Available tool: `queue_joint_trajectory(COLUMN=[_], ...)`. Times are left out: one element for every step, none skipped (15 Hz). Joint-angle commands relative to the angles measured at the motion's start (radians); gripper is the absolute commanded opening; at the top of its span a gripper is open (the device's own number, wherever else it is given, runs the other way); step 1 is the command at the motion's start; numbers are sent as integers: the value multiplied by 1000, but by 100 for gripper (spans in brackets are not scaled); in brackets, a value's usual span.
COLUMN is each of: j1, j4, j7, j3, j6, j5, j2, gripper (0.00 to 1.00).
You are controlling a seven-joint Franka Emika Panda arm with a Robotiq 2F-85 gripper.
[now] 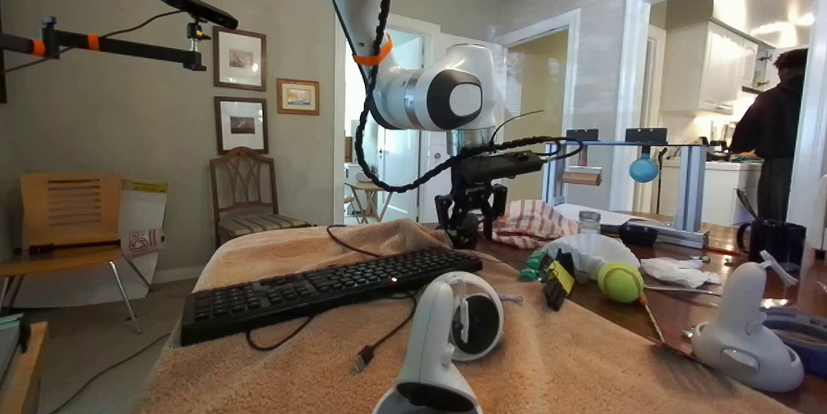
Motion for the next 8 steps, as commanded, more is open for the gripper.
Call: queue_joint_trajectory(j1=[0,3,5,4,3,3,4,5], j4=[50,61,72,82,91,98,106,111], j7=[-22,-18,-16,-18,-19,-18,-17,-16], j3=[13,10,10,11,12,13,12,11], j6=[-7,-11,-13,-14,-16,-16,-18,-18], j5=[40,38,37,36,35,35,33,31], j2=[50,59,68,75,82,87,91,94], gripper=[50,42,34,26,18,9,3,0])
